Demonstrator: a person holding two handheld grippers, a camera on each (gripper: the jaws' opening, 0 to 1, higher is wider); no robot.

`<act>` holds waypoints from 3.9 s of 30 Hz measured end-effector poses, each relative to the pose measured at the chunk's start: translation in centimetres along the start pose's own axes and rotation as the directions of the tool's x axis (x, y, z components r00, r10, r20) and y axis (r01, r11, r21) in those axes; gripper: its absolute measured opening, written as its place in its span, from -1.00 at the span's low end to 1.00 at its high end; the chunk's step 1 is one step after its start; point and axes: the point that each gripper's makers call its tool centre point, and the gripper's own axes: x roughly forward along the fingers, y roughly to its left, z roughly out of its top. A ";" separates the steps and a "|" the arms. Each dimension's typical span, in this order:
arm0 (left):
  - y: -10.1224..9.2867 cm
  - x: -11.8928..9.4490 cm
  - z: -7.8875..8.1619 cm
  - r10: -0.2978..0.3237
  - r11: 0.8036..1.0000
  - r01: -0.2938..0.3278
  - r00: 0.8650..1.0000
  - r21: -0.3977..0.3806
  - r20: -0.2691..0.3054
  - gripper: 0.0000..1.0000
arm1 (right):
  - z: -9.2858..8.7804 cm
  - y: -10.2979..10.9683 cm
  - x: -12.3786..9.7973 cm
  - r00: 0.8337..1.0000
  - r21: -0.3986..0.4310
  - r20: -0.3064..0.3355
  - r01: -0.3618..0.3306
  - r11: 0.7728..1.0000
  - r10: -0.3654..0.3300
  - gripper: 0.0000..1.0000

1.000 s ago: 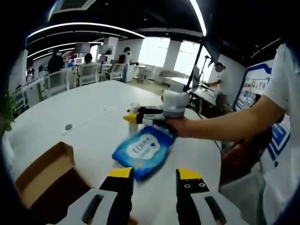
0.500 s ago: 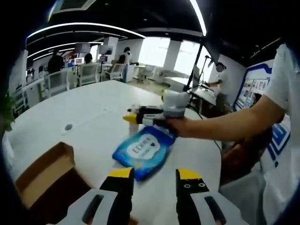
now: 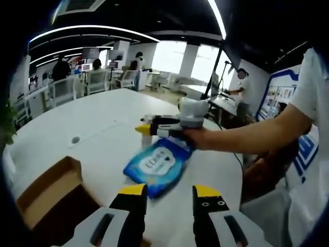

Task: Operate the shoe box by opening the lid, removing the specified soft item, and placing it in the target area until the item is outside and the box remains undamaged.

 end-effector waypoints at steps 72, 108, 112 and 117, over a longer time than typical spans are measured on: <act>2.5 -19.2 -6.0 0.212 0.975 -0.215 0.976 -0.056 -0.049 -0.13 | 10.2 10.4 -16.1 0.961 -0.199 -0.275 -0.063 0.978 0.006 0.13; 12.0 -28.1 -12.3 0.444 0.855 -0.470 0.882 -0.220 -0.159 -0.16 | 11.6 19.6 -9.5 0.944 -0.186 -0.309 -0.179 0.966 0.115 -0.04; 13.2 -28.1 -13.0 0.474 0.826 -0.501 0.865 -0.259 -0.162 -0.21 | 11.8 20.5 -8.6 0.944 -0.179 -0.305 -0.188 0.966 0.127 -0.05; 14.3 -27.4 -14.3 0.477 0.814 -0.517 0.855 -0.265 -0.203 -0.21 | 11.8 21.5 -7.2 0.942 -0.166 -0.301 -0.203 0.965 0.147 -0.05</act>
